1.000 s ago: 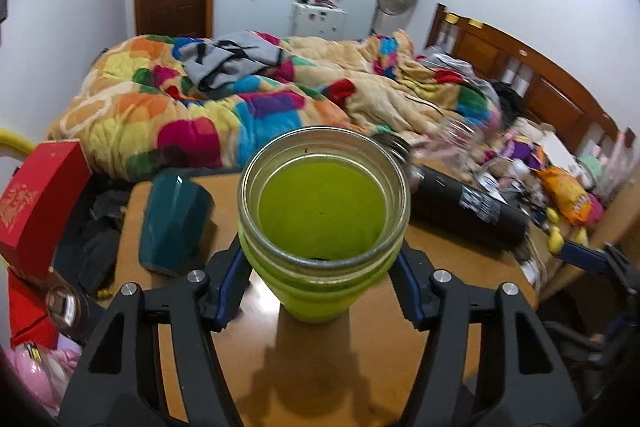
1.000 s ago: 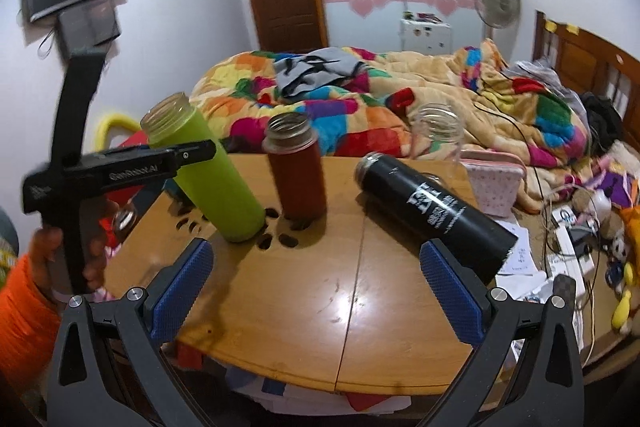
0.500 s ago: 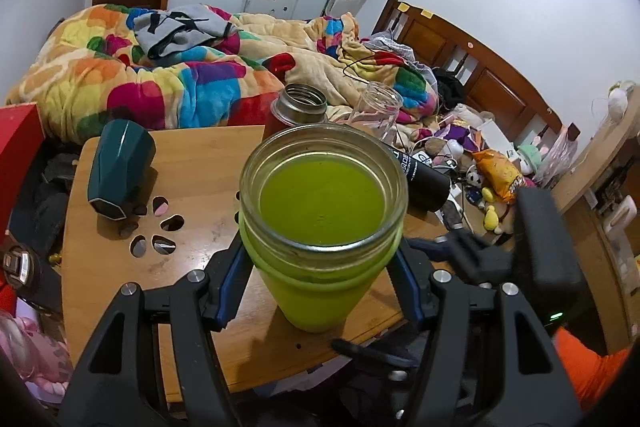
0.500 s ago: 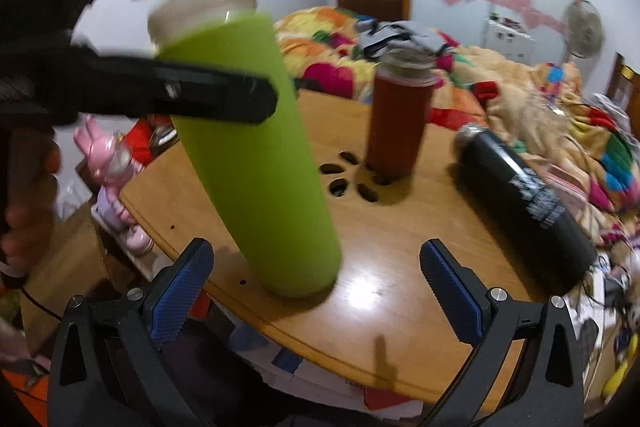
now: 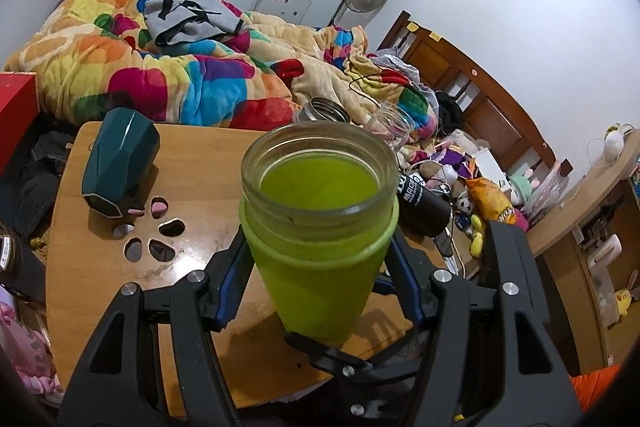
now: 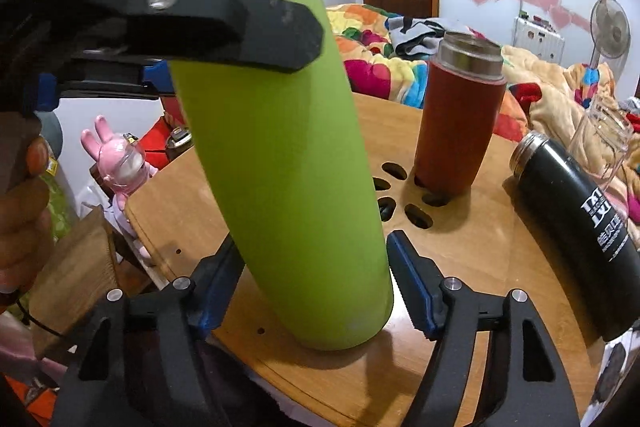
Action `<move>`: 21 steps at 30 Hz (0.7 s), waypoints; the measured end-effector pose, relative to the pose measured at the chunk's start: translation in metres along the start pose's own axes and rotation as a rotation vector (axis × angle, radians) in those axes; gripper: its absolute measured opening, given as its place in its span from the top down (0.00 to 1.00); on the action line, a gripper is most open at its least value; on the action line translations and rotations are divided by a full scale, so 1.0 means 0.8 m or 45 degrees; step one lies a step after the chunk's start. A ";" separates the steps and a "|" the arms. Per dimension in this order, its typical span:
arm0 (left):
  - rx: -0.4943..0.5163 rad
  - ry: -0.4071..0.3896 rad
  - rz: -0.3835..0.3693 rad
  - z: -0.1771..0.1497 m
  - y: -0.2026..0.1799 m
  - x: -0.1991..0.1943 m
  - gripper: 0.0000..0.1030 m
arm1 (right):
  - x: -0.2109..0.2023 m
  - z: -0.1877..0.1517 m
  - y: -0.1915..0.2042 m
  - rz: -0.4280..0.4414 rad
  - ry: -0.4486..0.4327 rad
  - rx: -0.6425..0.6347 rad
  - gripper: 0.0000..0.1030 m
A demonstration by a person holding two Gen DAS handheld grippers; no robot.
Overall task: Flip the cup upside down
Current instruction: 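Tilt the held green bottle onto its side with the left tool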
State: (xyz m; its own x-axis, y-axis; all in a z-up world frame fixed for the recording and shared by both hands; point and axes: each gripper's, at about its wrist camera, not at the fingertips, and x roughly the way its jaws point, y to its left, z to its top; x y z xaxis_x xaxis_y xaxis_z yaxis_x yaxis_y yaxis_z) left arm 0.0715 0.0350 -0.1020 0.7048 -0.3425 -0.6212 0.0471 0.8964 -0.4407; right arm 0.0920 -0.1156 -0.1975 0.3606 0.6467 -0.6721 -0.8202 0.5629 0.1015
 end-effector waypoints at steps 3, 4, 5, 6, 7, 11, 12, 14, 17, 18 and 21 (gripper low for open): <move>0.003 -0.010 0.016 0.002 -0.001 0.006 0.38 | -0.003 0.002 0.002 -0.015 0.002 -0.028 0.37; 0.005 -0.011 0.023 0.002 0.000 0.009 0.37 | -0.005 0.003 0.002 -0.012 0.005 -0.031 0.38; 0.010 -0.014 0.041 0.002 0.000 0.012 0.37 | -0.006 0.004 0.002 -0.008 0.007 -0.031 0.38; 0.015 -0.018 0.059 0.002 -0.001 0.014 0.36 | -0.006 0.004 0.000 -0.003 0.008 -0.029 0.39; 0.019 -0.021 0.076 0.002 0.000 0.017 0.35 | -0.006 0.004 0.000 0.003 0.010 -0.024 0.39; -0.014 -0.013 0.091 0.002 0.010 0.029 0.34 | -0.008 0.003 -0.003 0.022 0.014 0.002 0.40; -0.026 -0.009 0.092 0.002 0.013 0.032 0.33 | -0.008 0.003 -0.003 0.025 0.015 0.008 0.40; -0.059 -0.002 0.092 0.001 0.021 0.038 0.32 | -0.008 0.003 -0.003 0.029 0.018 0.017 0.40; -0.099 0.012 0.099 0.000 0.030 0.047 0.30 | -0.007 0.002 -0.002 0.030 0.025 0.031 0.40; -0.111 0.019 0.102 -0.001 0.034 0.051 0.29 | -0.006 0.002 0.000 0.029 0.027 0.037 0.40; -0.141 0.049 0.117 -0.004 0.042 0.063 0.26 | -0.003 0.001 0.001 0.031 0.039 0.055 0.40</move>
State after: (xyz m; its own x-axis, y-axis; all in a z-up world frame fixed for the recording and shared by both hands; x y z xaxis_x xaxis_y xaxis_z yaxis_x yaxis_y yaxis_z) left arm 0.1063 0.0473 -0.1499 0.6751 -0.2724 -0.6856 -0.0962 0.8888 -0.4480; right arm 0.0907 -0.1166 -0.1952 0.3268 0.6448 -0.6910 -0.8085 0.5693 0.1489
